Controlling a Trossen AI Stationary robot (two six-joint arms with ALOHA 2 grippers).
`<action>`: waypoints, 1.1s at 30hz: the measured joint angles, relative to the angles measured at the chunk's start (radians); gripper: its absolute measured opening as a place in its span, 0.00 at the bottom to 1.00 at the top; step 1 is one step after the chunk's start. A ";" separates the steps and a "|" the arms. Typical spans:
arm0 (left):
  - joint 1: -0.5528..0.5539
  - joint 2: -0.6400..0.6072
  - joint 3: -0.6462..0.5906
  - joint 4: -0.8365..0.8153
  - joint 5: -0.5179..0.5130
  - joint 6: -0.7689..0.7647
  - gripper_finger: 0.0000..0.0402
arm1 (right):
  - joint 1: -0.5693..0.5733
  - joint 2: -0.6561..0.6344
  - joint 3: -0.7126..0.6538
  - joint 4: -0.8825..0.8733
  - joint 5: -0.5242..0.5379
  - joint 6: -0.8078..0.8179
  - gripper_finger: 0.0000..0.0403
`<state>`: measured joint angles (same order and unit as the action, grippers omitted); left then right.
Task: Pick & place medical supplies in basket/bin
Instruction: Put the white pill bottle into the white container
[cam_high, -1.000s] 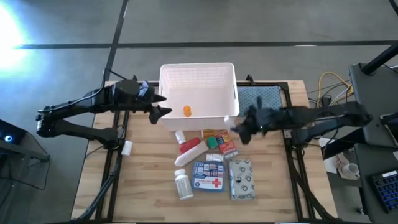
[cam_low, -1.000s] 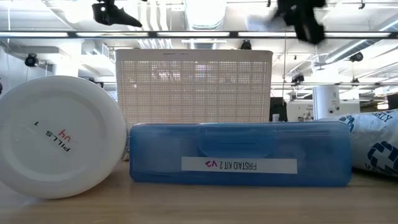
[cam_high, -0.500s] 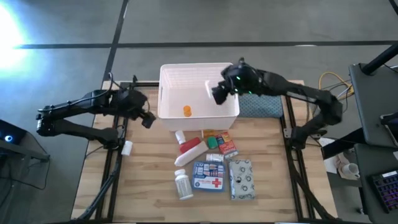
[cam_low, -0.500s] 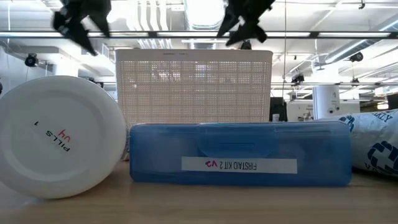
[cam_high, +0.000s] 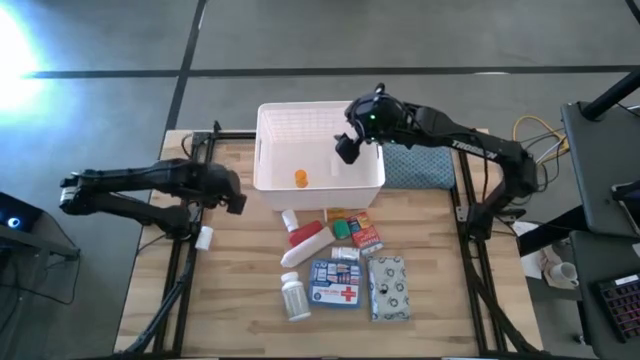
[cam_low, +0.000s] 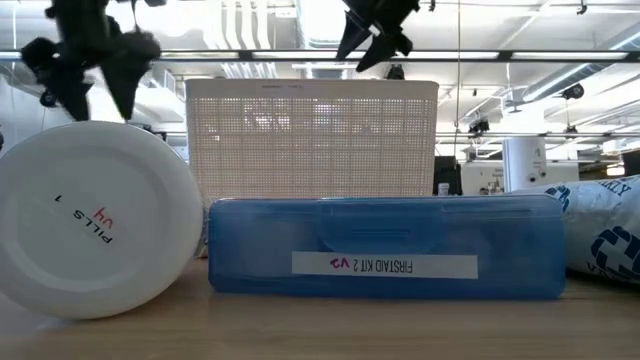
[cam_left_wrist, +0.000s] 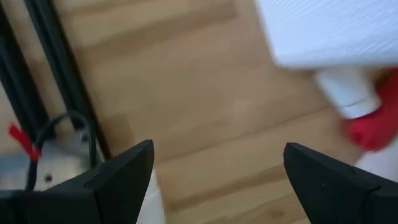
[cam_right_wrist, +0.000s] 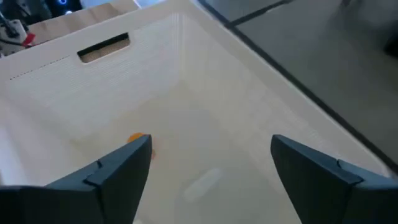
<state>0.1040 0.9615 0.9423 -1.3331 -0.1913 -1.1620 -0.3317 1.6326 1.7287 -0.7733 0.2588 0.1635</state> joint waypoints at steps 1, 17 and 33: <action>-0.017 0.009 -0.023 0.001 0.009 -0.022 0.84 | 0.000 -0.007 0.000 -0.002 0.003 -0.006 0.79; -0.267 0.381 -0.136 -0.064 0.181 -0.184 0.84 | -0.022 -0.038 -0.067 -0.002 0.006 -0.018 0.76; -0.342 0.559 -0.231 0.099 0.285 -0.243 0.84 | -0.029 -0.039 -0.111 -0.002 0.003 -0.017 0.75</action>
<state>-0.2377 1.5205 0.7112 -1.2338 0.0935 -1.4052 -0.3603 1.5940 1.6175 -0.7751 0.2619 0.1461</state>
